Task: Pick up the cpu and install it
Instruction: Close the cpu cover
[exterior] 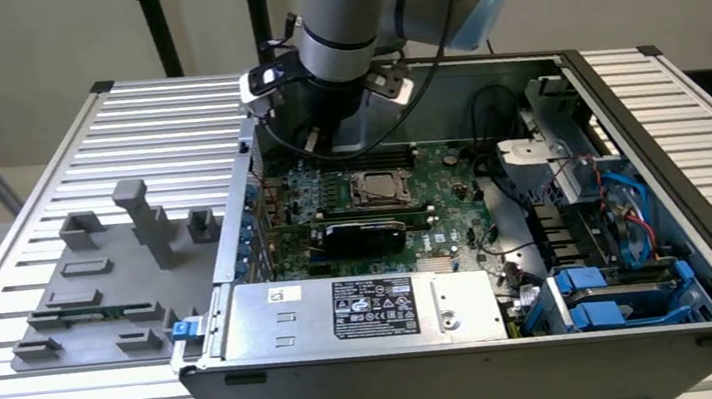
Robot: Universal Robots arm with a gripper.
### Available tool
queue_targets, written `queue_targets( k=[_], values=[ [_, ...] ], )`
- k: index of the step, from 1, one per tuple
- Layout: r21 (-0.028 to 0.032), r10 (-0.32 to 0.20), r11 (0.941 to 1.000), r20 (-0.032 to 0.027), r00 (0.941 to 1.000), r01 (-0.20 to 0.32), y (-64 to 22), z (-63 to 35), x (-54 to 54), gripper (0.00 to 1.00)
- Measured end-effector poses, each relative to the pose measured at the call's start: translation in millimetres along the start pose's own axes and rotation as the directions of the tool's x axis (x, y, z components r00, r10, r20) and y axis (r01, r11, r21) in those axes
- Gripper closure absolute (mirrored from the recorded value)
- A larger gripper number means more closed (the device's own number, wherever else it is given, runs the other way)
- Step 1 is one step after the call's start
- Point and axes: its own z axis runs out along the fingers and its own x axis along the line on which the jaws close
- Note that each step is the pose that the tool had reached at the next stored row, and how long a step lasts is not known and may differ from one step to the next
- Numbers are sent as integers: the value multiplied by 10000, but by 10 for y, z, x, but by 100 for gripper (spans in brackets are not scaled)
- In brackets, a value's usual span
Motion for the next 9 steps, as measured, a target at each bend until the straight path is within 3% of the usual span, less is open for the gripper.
queue_targets(
  k=[5,9],
  values=[
    [-1,545,9985,-243,9982,-545,-6,-1,-2,89],
    [92,856,9963,-524,9950,-852,-23,-14,-7,89]
  ],
)
